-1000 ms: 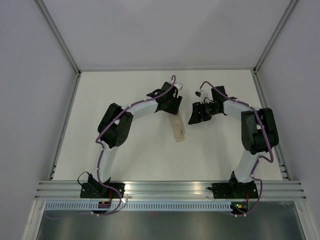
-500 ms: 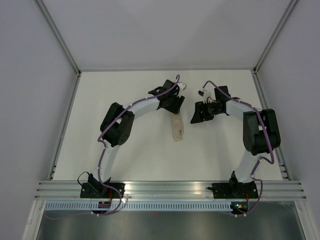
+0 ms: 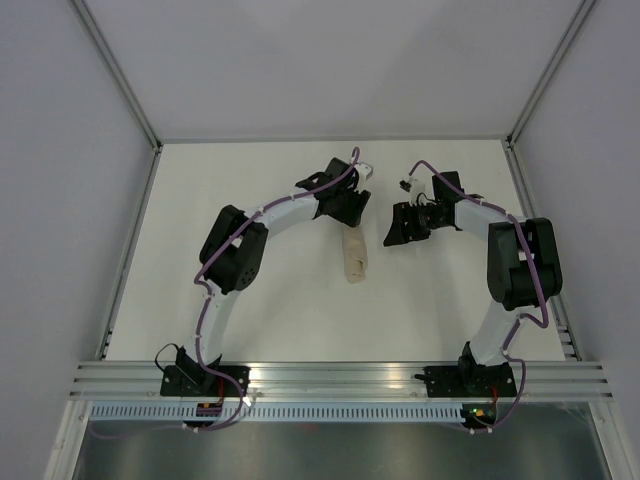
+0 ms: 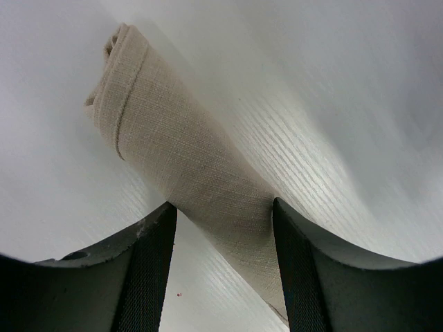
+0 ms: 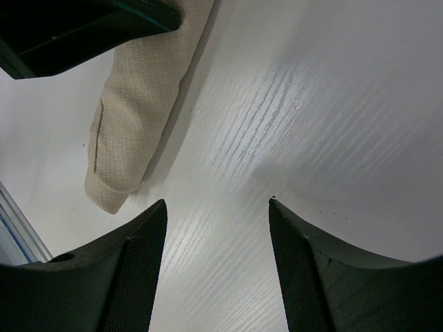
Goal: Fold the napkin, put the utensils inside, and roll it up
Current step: Roll the napkin with the utensil
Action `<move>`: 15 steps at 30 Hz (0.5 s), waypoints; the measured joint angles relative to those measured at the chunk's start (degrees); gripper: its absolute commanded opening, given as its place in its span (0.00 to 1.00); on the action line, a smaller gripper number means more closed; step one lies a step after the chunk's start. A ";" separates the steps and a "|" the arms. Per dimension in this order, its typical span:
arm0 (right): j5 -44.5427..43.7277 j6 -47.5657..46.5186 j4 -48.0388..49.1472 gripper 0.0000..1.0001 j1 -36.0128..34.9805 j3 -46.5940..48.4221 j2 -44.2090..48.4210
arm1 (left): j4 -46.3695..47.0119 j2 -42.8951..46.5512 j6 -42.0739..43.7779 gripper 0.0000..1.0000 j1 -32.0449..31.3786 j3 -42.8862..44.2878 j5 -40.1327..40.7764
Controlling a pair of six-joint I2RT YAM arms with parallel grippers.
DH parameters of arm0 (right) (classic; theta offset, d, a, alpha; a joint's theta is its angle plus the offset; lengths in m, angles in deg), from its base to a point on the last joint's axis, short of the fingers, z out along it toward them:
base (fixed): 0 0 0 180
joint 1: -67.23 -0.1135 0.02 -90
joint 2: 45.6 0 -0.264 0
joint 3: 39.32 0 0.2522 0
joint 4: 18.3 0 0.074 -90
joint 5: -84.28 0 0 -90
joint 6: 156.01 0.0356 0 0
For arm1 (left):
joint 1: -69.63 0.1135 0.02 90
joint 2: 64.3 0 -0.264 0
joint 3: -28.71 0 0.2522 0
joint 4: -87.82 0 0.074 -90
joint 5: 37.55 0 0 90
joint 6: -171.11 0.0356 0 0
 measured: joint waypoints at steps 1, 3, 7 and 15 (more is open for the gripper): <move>0.00 -0.07 -0.02 0.66 0.00 0.00 0.00 | 0.09 0.15 -0.02 0.63 0.00 0.00 0.00; 0.07 -0.26 -0.15 0.66 0.00 0.00 0.00 | 0.48 0.66 -0.02 0.63 0.02 0.00 0.02; 0.09 -0.94 -0.59 0.66 0.15 0.00 0.00 | 1.84 2.60 -0.04 0.64 0.17 0.00 0.02; 0.09 -2.62 -2.29 0.67 0.83 0.02 0.17 | 5.86 6.51 -0.92 0.64 0.87 -1.20 -0.55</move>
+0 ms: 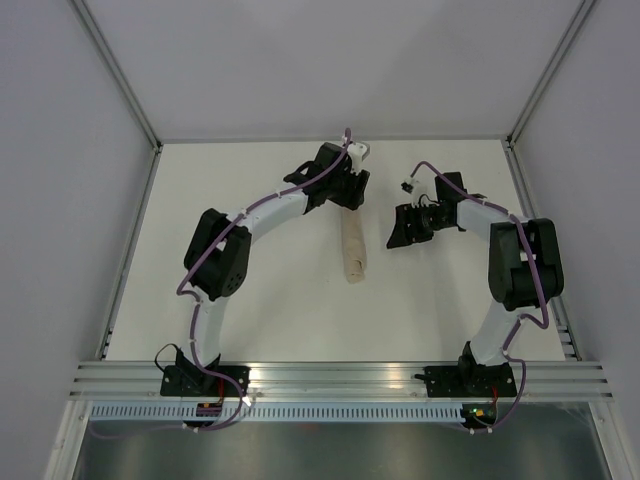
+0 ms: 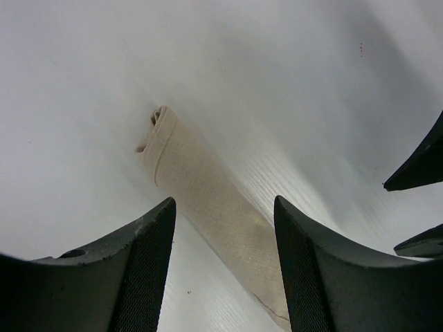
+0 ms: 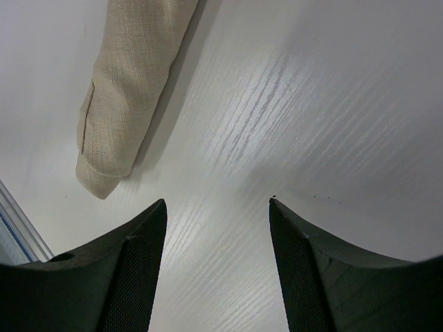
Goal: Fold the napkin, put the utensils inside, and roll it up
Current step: Roll the napkin with the utensil
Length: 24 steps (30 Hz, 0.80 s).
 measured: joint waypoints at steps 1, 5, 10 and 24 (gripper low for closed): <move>0.00 -0.17 -0.26 0.67 0.07 0.00 0.07 | 0.33 0.57 -0.15 0.64 0.13 -0.46 -0.02; 0.31 -0.90 -0.96 0.67 0.35 0.00 0.83 | 1.99 3.28 -1.46 0.64 0.81 -3.19 -0.37; 1.46 -1.77 -1.92 0.68 1.22 0.04 3.02 | 3.02 11.06 -3.78 0.64 1.81 -9.73 -0.44; -4.76 -0.96 -0.04 0.78 5.42 -0.72 28.24 | 4.90 46.75 -7.50 0.66 2.19 -35.91 -0.42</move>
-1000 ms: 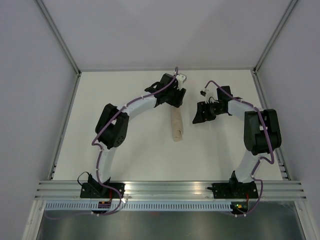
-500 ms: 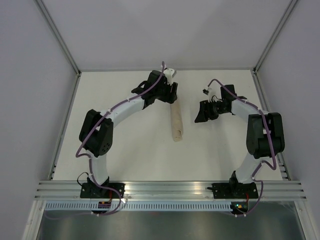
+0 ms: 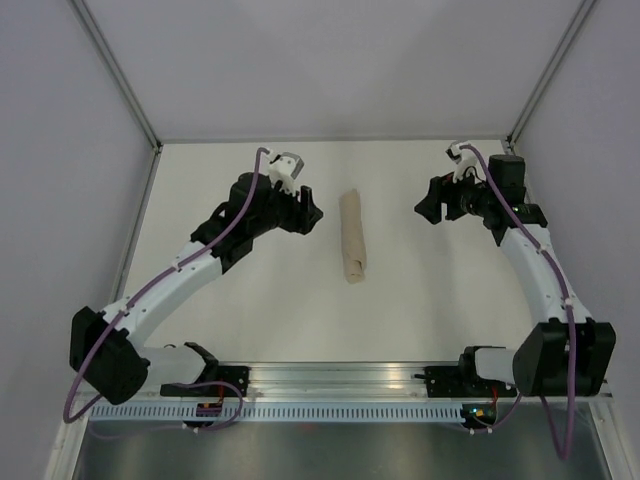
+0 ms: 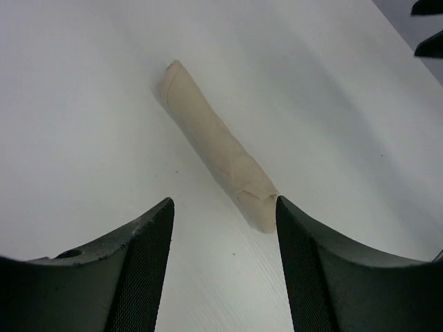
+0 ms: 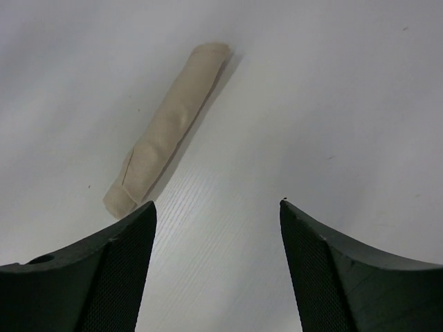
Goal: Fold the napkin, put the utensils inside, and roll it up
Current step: Roll the napkin with the utensil
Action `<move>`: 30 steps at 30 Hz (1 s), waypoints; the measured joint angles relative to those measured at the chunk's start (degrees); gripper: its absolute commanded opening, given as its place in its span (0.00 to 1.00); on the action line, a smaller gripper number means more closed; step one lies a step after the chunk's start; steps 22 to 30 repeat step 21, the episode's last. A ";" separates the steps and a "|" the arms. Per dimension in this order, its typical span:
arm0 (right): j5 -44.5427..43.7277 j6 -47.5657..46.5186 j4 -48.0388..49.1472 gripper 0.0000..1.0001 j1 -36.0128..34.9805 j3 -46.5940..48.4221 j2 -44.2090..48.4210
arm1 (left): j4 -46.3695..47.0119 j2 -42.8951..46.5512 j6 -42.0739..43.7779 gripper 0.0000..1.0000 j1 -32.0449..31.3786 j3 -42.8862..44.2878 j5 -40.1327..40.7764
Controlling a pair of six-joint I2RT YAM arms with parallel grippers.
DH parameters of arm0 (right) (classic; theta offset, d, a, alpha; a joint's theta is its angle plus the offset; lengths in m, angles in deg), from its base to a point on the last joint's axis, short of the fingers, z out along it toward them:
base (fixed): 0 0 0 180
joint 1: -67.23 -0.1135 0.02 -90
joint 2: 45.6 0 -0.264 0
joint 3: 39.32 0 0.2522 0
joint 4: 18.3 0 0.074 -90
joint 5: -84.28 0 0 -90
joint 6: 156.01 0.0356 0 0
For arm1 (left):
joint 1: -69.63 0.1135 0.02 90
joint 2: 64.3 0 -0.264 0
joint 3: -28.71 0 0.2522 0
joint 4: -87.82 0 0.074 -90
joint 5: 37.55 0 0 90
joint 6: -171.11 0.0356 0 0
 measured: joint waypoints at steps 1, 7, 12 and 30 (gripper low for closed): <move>-1.07 0.31 0.33 0.79 0.37 -0.46 2.71 | -0.04 2.25 0.00 0.66 0.00 -1.79 0.02; -8.20 2.40 1.79 0.86 0.98 -1.46 12.83 | -1.03 12.15 -0.02 0.66 0.00 -8.98 0.11; -12.26 3.56 1.95 0.87 0.92 -3.21 15.89 | -1.27 14.75 -0.11 0.66 0.00 -10.75 0.04; -15.74 4.13 2.25 0.88 0.92 -5.60 18.40 | -2.12 15.08 -0.83 0.66 0.00 -11.13 -0.02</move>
